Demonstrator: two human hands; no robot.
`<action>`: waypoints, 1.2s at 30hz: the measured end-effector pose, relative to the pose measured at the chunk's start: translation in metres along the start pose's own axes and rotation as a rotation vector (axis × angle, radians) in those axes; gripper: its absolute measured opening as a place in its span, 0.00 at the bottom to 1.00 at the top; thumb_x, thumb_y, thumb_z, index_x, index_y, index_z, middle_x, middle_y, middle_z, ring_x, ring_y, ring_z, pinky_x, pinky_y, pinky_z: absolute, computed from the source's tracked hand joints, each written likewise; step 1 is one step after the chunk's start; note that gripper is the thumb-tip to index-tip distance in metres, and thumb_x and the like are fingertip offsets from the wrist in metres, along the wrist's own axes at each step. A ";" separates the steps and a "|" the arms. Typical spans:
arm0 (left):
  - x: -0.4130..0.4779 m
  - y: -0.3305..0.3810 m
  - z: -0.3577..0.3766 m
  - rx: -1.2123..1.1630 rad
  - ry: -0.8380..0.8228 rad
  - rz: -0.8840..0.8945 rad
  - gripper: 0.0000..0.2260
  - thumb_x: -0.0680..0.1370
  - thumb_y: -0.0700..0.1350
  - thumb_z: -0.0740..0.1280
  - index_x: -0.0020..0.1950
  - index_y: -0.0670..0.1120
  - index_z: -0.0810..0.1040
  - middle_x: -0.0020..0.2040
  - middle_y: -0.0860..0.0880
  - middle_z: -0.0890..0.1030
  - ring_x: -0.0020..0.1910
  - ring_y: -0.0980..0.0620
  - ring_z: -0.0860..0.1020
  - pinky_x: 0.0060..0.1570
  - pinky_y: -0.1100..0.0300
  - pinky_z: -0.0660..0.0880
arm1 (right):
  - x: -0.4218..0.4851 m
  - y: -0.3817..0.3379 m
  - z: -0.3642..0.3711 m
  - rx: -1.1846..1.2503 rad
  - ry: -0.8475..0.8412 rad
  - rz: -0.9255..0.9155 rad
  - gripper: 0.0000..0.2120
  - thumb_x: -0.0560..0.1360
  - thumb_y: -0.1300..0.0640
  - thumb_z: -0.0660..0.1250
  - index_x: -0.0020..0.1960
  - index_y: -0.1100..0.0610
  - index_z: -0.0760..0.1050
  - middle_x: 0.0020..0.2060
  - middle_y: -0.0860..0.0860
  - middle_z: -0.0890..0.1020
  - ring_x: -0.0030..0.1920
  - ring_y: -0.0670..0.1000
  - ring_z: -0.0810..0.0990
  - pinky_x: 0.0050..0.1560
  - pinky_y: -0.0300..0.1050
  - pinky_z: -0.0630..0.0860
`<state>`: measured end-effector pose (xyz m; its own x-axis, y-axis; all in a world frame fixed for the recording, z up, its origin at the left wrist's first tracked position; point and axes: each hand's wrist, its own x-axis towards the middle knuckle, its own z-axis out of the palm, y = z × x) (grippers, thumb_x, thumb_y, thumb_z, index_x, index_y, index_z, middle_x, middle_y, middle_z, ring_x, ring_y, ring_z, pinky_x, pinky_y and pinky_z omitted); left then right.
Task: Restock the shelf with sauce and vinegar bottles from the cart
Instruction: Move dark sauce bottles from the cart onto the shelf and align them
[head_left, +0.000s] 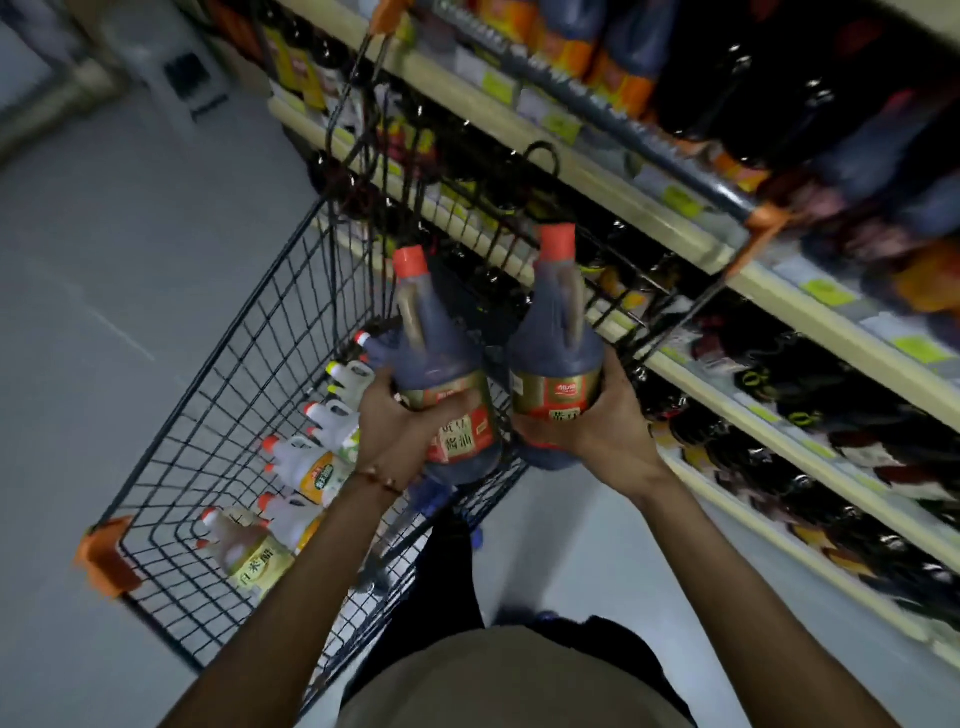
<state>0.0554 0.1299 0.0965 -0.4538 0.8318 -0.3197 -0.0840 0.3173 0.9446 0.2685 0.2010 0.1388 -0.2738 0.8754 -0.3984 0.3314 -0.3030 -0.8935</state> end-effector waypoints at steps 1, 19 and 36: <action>-0.008 0.005 0.009 0.015 -0.018 0.016 0.32 0.60 0.52 0.82 0.58 0.38 0.80 0.51 0.50 0.86 0.48 0.55 0.85 0.47 0.58 0.82 | -0.012 0.003 -0.010 0.011 0.021 -0.012 0.43 0.61 0.66 0.86 0.69 0.49 0.68 0.57 0.46 0.83 0.46 0.39 0.85 0.41 0.33 0.80; -0.209 0.026 0.225 0.222 -0.469 0.158 0.32 0.52 0.57 0.83 0.53 0.48 0.83 0.46 0.51 0.88 0.45 0.50 0.87 0.50 0.45 0.83 | -0.271 0.109 -0.209 0.125 0.519 -0.146 0.42 0.60 0.59 0.87 0.67 0.50 0.69 0.55 0.45 0.84 0.48 0.44 0.86 0.43 0.37 0.81; -0.246 0.029 0.480 0.407 -0.815 0.293 0.41 0.50 0.61 0.81 0.60 0.48 0.79 0.53 0.53 0.85 0.51 0.53 0.84 0.52 0.47 0.82 | -0.328 0.166 -0.406 0.067 0.857 -0.003 0.43 0.58 0.60 0.89 0.64 0.52 0.67 0.53 0.44 0.82 0.44 0.37 0.84 0.39 0.33 0.79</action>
<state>0.5907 0.1529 0.1672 0.3627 0.9156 -0.1735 0.3197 0.0526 0.9461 0.7798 0.0165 0.2049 0.5106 0.8505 -0.1261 0.2700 -0.2978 -0.9157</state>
